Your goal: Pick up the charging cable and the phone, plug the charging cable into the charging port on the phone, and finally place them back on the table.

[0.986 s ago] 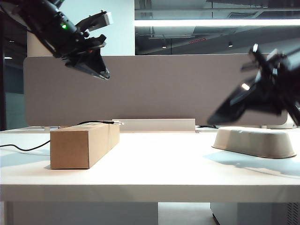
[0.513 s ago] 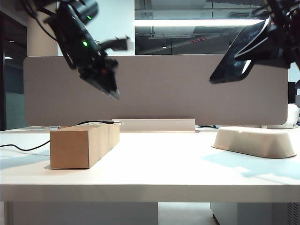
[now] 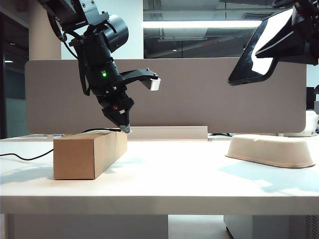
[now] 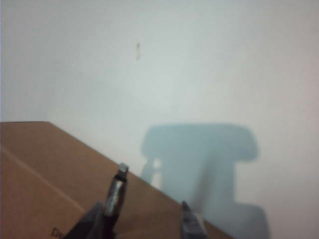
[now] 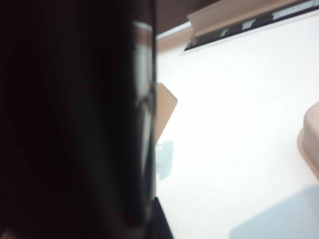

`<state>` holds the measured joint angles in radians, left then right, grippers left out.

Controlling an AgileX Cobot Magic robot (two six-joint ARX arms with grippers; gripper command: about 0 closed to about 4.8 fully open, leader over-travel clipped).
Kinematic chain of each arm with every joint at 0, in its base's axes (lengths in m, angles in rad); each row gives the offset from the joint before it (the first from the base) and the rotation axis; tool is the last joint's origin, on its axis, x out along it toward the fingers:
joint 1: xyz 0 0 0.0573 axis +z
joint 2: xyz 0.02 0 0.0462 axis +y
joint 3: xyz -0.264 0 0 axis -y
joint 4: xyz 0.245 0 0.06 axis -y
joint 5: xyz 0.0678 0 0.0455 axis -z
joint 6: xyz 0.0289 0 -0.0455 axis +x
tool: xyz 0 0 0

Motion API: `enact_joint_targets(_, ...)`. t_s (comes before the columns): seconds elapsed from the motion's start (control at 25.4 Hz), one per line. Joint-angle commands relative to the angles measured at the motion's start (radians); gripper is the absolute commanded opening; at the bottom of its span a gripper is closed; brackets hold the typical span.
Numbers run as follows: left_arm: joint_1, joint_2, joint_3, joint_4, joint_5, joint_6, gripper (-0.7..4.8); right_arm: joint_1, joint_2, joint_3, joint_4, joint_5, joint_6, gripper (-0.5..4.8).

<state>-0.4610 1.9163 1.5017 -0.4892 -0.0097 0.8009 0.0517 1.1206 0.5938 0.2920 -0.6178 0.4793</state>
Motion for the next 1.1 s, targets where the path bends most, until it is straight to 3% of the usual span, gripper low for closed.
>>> enact_joint_targets(0.04, -0.002, 0.006, 0.005, 0.018, -0.037, 0.035, 1.91, 0.001, -0.009, 0.007, 0.031, -0.006, -0.009, -0.03)
enact_joint_targets(0.39, -0.001, 0.021, 0.005, 0.094, -0.039, 0.043, 1.83, 0.002, -0.009, 0.007, 0.026, -0.006, -0.016, -0.03)
enact_joint_targets(0.55, -0.001, 0.043, 0.005, 0.101, -0.04, 0.11, 1.83, 0.002, -0.009, 0.007, 0.025, -0.006, -0.016, -0.03)
enact_joint_targets(0.75, -0.001, 0.062, 0.005, 0.11, -0.057, 0.109, 1.78, 0.002, -0.009, 0.007, 0.025, -0.006, -0.016, -0.03)
enact_joint_targets(0.91, 0.0, 0.075, 0.005, 0.11, -0.077, 0.109, 1.13, 0.002, -0.009, 0.007, 0.026, -0.006, -0.016, -0.03)
enact_joint_targets(1.1, 0.001, 0.081, 0.005, 0.116, -0.084, 0.109, 1.1, 0.002, -0.009, 0.007, 0.026, -0.006, -0.016, -0.03)
